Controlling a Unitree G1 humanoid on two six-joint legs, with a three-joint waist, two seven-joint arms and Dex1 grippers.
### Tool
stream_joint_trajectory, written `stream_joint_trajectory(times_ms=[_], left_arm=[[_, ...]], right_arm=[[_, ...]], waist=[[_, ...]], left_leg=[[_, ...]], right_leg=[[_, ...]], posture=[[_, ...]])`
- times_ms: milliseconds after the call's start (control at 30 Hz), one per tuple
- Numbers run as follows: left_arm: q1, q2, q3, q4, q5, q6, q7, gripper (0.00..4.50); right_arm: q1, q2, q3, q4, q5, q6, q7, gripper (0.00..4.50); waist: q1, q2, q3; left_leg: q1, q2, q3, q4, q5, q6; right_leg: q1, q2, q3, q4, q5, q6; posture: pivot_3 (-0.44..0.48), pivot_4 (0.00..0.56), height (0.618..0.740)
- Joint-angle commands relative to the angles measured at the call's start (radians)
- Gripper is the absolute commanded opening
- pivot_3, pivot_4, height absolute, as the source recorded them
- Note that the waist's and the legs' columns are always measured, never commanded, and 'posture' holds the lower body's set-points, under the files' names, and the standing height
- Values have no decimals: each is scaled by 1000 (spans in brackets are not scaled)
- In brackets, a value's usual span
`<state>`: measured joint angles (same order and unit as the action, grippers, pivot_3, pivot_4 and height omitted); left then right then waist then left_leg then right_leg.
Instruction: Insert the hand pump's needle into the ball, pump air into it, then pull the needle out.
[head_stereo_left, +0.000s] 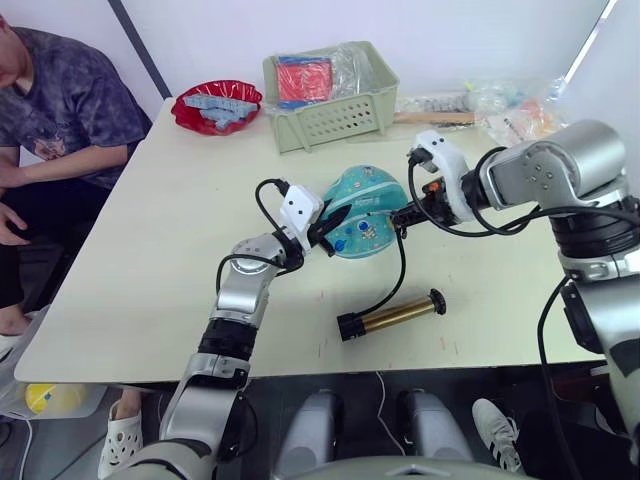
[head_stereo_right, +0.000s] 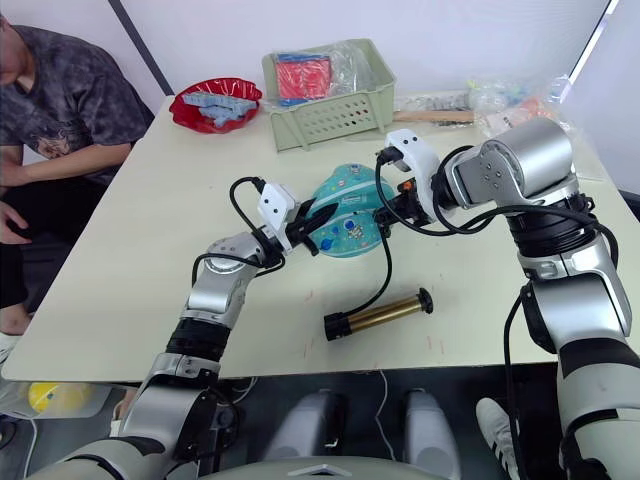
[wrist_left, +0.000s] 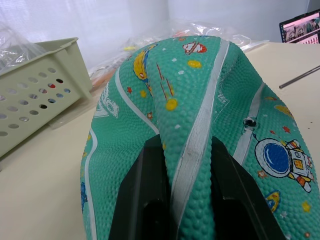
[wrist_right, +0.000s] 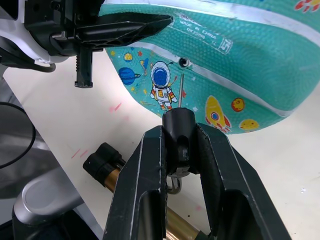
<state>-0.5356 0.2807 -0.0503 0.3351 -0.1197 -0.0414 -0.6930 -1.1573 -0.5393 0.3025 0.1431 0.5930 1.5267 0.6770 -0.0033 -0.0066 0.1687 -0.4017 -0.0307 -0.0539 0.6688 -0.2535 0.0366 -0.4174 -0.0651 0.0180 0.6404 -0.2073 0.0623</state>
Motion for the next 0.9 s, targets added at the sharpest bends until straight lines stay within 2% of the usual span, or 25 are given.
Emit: stream_joint_trajectory(times_ms=[33, 433, 900], left_arm=[[8, -6, -20, -27, 8, -26, -1, 332], [16, -8, -23, -31, 18, -36, 6, 332], [13, -12, -25, -23, 24, -42, 8, 332]], right_arm=[[-44, 16, 13, 29, -17, -30, 29, 369], [-100, 36, 94, 106, -75, -79, 105, 369], [-93, 51, 116, 135, -140, -129, 129, 369]], waist=[[-1, 0, 0], [-3, 0, 0], [-4, 0, 0]], left_leg=[[0, 0, 0, 0, 0, 0], [0, -1, -1, 0, 0, 0], [0, -4, -3, 0, 0, 0]], right_leg=[[0, 0, 0, 0, 0, 0], [0, -1, 0, 0, 0, 0], [0, -4, -2, 0, 0, 0]], posture=[[0, 150, 738], [0, 150, 738], [0, 150, 738]])
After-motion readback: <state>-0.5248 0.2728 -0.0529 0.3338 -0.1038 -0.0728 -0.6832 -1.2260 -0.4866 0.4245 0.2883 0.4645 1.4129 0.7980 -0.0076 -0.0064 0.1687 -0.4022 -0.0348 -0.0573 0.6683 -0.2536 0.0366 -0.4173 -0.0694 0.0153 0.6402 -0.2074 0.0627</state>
